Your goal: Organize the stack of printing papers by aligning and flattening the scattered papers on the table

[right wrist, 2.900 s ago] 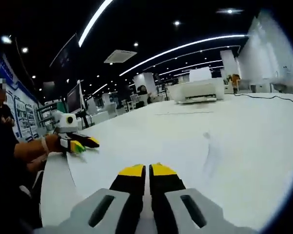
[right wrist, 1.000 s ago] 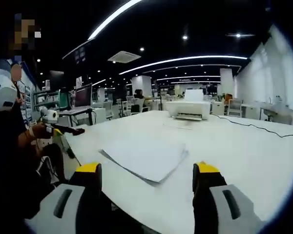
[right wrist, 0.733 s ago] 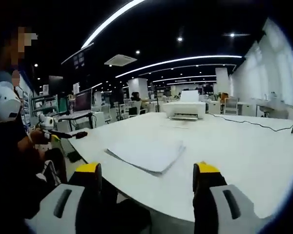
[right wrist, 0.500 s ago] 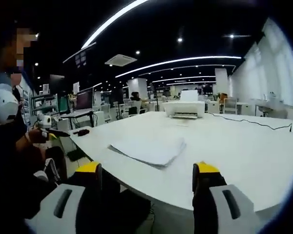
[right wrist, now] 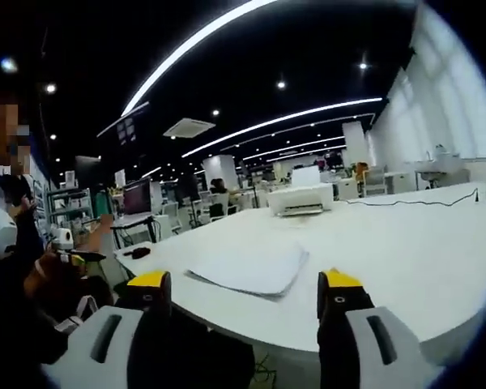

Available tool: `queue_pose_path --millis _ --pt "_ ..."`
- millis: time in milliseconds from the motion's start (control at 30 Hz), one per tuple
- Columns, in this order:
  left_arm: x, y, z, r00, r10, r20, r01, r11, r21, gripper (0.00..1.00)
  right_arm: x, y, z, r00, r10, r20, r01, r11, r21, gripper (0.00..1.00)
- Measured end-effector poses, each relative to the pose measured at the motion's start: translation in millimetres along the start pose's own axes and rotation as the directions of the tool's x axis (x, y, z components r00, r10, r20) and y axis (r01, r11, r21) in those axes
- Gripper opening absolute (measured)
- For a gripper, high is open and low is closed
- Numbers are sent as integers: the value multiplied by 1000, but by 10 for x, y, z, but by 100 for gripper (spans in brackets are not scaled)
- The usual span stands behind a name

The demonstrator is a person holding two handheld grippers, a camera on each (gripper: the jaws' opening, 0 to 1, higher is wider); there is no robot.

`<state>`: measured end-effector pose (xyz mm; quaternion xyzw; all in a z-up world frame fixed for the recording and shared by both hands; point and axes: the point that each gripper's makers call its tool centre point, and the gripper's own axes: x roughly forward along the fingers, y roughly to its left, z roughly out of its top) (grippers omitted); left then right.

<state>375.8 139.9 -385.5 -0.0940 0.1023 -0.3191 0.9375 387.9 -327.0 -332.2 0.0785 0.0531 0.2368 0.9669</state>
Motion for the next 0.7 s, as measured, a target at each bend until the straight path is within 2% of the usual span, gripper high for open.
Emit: queue_pose_path --millis 167,367,567,700 --pt "-11 -105 -29 1000 -23 -1 23 1000 16 90 18 123 18 1000 14 -5 -14 1000 -22 68" --pt "-27 -115 -35 1000 -28 -1 28 999 23 91 92 225 66 999 33 -2 -33 998 -56 68" --pt "-18 -125 2 999 -34 5 34 999 33 87 98 199 23 999 38 -12 -39 998 -46 67" --pt "4 -157 -56 999 -42 -6 42 999 32 88 95 183 -17 999 34 -12 -34 999 -39 66"
